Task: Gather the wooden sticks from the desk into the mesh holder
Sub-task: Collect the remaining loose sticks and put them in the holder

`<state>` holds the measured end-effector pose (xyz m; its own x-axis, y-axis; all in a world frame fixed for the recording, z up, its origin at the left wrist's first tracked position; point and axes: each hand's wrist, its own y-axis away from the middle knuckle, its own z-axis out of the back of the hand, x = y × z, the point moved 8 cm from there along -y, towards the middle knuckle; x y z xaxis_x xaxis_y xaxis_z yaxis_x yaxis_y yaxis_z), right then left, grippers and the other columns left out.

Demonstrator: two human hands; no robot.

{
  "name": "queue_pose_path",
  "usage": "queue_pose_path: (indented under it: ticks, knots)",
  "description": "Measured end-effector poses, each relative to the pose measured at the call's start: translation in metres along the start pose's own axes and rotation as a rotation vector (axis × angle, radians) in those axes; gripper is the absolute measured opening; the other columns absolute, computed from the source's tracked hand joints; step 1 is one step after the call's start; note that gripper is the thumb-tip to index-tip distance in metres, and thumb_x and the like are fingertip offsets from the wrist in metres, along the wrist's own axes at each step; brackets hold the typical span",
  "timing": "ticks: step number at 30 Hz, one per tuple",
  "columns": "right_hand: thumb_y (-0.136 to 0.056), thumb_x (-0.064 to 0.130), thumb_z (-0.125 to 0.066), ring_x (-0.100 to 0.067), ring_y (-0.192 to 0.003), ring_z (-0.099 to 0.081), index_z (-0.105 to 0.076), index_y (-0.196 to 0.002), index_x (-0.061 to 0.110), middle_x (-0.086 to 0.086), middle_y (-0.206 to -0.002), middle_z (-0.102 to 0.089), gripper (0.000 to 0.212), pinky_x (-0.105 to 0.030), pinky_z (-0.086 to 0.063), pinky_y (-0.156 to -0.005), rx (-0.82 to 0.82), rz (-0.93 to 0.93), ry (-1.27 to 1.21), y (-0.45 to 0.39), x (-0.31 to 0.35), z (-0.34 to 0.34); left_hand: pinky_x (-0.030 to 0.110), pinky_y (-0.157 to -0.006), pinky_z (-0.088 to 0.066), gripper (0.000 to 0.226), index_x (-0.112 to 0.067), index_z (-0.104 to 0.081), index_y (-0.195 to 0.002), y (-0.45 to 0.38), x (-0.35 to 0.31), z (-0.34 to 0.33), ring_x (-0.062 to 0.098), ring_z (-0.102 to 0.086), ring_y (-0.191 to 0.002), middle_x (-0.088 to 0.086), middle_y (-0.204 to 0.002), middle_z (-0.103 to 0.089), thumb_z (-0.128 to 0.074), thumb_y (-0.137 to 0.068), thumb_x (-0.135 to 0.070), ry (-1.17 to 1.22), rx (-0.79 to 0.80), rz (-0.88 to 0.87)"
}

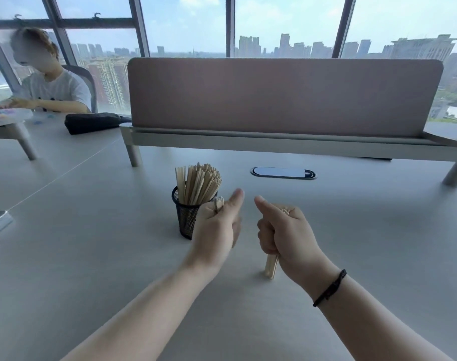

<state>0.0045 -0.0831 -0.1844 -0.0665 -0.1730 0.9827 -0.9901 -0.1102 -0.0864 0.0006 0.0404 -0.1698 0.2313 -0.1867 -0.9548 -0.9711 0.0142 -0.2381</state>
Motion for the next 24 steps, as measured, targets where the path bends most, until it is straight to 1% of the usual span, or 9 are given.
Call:
queue_pose_path:
  ticks: [4, 7, 9, 11, 14, 16, 19, 21, 24]
  knots:
    - [-0.095, 0.031, -0.061, -0.014, -0.044, -0.010, -0.015, -0.058, 0.023, 0.003, -0.046, -0.015, 0.059, -0.033, -0.007, -0.051, 0.039, 0.028, -0.012, -0.010, 0.015, -0.024, 0.021, -0.042, -0.010, 0.062, -0.018, -0.011, -0.062, -0.032, -0.053, 0.039, 0.015, -0.009, -0.039, -0.002, -0.046, -0.012, -0.052, -0.086, -0.058, 0.150, -0.171, -0.096]
    - [-0.097, 0.038, -0.058, -0.015, -0.045, -0.009, -0.014, -0.058, 0.023, 0.004, -0.048, -0.014, 0.060, -0.034, -0.006, -0.053, 0.049, 0.031, -0.076, -0.017, 0.031, -0.044, 0.029, -0.045, -0.005, 0.073, -0.016, -0.009, -0.063, -0.057, -0.078, 0.065, 0.018, -0.008, -0.044, 0.003, -0.051, -0.009, -0.042, -0.077, -0.080, 0.172, -0.237, -0.112]
    - [-0.094, 0.051, -0.057, -0.016, -0.046, -0.008, -0.013, -0.059, 0.022, 0.003, -0.051, -0.012, 0.063, -0.033, -0.006, -0.052, 0.066, 0.011, -0.127, -0.020, 0.035, -0.057, 0.032, -0.047, -0.005, 0.075, -0.016, -0.010, -0.062, -0.071, -0.078, 0.080, 0.020, -0.008, -0.046, 0.004, -0.052, -0.009, -0.036, -0.072, -0.086, 0.139, -0.271, -0.095]
    - [-0.085, 0.064, -0.052, -0.016, -0.046, -0.008, -0.012, -0.061, 0.019, 0.001, -0.052, -0.010, 0.066, -0.033, -0.005, -0.051, 0.091, -0.001, -0.157, -0.023, 0.034, -0.070, 0.028, -0.044, -0.010, 0.069, -0.018, -0.013, -0.056, -0.080, -0.067, 0.092, 0.020, -0.013, -0.042, 0.002, -0.048, -0.014, -0.032, -0.082, -0.079, 0.064, -0.310, -0.065]
    - [-0.085, 0.070, -0.044, -0.017, -0.048, -0.007, -0.012, -0.061, 0.016, 0.000, -0.051, -0.011, 0.068, -0.034, -0.005, -0.051, 0.116, 0.002, -0.175, -0.027, 0.029, -0.083, 0.027, -0.046, -0.013, 0.058, -0.021, -0.020, -0.050, -0.085, -0.045, 0.098, 0.016, -0.017, -0.039, -0.001, -0.044, -0.019, -0.032, -0.098, -0.050, -0.058, -0.332, -0.004]
    - [-0.090, 0.066, -0.042, -0.017, -0.050, -0.006, -0.012, -0.061, 0.015, 0.000, -0.053, -0.011, 0.066, -0.034, -0.005, -0.052, 0.117, 0.010, -0.184, -0.032, 0.028, -0.088, 0.030, -0.048, -0.018, 0.049, -0.017, -0.026, -0.052, -0.086, -0.040, 0.098, 0.017, -0.021, -0.043, 0.004, -0.046, -0.023, -0.037, -0.097, -0.033, -0.127, -0.315, -0.017]
    - [-0.095, 0.052, -0.044, -0.018, -0.051, -0.006, -0.012, -0.064, 0.017, 0.000, -0.052, -0.012, 0.057, -0.037, -0.005, -0.053, 0.068, 0.036, -0.197, -0.045, 0.037, -0.092, 0.031, -0.053, -0.034, 0.041, 0.004, -0.039, -0.058, -0.085, -0.044, 0.100, 0.022, -0.040, -0.050, 0.017, -0.051, -0.042, -0.041, -0.095, -0.014, -0.352, -0.328, -0.113]
    - [-0.098, 0.040, -0.043, -0.019, -0.050, -0.007, -0.013, -0.065, 0.017, 0.000, -0.051, -0.013, 0.050, -0.037, -0.007, -0.053, 0.015, 0.065, -0.218, -0.054, 0.051, -0.095, 0.030, -0.058, -0.040, 0.036, 0.001, -0.052, -0.063, -0.078, -0.048, 0.102, 0.015, -0.048, -0.055, 0.013, -0.056, -0.053, -0.044, -0.096, -0.012, -0.451, -0.352, -0.212]
    - [-0.098, 0.029, -0.040, -0.017, -0.046, -0.011, -0.018, -0.060, 0.019, 0.002, -0.048, -0.016, 0.046, -0.029, -0.013, -0.049, -0.030, 0.127, -0.247, -0.068, 0.076, -0.107, 0.023, -0.065, -0.046, 0.032, -0.013, -0.064, -0.071, -0.058, -0.045, 0.113, 0.007, -0.059, -0.068, -0.005, -0.067, -0.063, -0.048, -0.098, -0.014, -0.421, -0.471, -0.322]
